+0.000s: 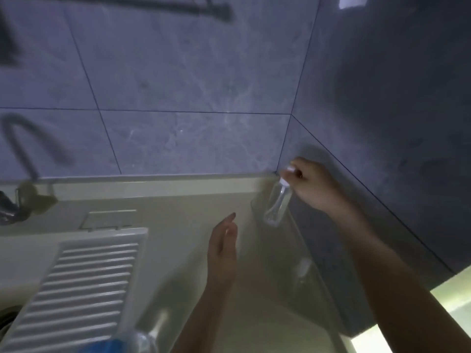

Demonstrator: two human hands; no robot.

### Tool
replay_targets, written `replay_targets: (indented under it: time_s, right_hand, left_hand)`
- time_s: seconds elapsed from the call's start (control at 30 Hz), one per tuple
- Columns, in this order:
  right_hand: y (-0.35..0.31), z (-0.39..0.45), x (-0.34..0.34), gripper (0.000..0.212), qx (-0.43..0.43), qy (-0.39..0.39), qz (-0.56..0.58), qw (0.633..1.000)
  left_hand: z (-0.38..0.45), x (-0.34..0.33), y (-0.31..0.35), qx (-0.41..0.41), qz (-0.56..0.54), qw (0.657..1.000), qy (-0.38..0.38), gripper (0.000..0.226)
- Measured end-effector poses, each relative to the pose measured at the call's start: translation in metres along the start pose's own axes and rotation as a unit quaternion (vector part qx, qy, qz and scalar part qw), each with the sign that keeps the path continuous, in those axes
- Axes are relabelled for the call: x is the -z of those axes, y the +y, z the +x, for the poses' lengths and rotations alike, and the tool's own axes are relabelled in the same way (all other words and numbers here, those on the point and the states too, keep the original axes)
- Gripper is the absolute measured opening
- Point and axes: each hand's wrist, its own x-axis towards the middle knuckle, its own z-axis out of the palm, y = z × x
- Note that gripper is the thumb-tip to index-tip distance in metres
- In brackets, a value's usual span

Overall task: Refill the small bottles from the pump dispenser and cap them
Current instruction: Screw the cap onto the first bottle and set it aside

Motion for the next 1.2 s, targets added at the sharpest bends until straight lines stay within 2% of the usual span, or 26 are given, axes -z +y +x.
replay_targets:
  time_s: [0.1, 0.23, 0.53, 0.63, 0.7, 0.93, 1.2]
  right_hand:
    - [0.016, 0.036, -0.005, 0.028, -0.056, -0.007, -0.082, 0.995]
    - [0.049, 0.074, -0.036, 0.021, -0.110, -0.029, -0.152, 0.982]
    - [0.107, 0.102, -0.090, 0.034, -0.101, -0.045, -0.267, 0.957]
    - [0.117, 0.109, -0.096, 0.035, -0.114, -0.066, -0.256, 0.958]
    - [0.119, 0.113, -0.099, 0.035, -0.121, -0.072, -0.244, 0.960]
    - [0.125, 0.114, -0.112, 0.034, -0.154, -0.132, -0.191, 0.960]
    - [0.116, 0.109, -0.116, 0.047, -0.174, -0.118, -0.182, 0.961]
  left_hand:
    - [0.024, -0.011, -0.006, -0.010, 0.015, 1.000, 0.003, 0.016]
    - [0.054, -0.019, -0.018, -0.003, 0.038, 0.999, 0.008, 0.024]
    - [0.095, -0.017, -0.024, 0.050, 0.022, 0.998, 0.026, 0.033]
    - [0.095, -0.018, -0.027, 0.068, -0.014, 0.997, 0.030, 0.032]
    - [0.093, -0.018, -0.030, 0.085, -0.045, 0.994, 0.047, 0.040]
    - [0.088, -0.015, -0.038, 0.089, -0.061, 0.992, 0.072, 0.051]
    - [0.080, -0.011, -0.036, 0.102, -0.056, 0.989, 0.091, 0.050]
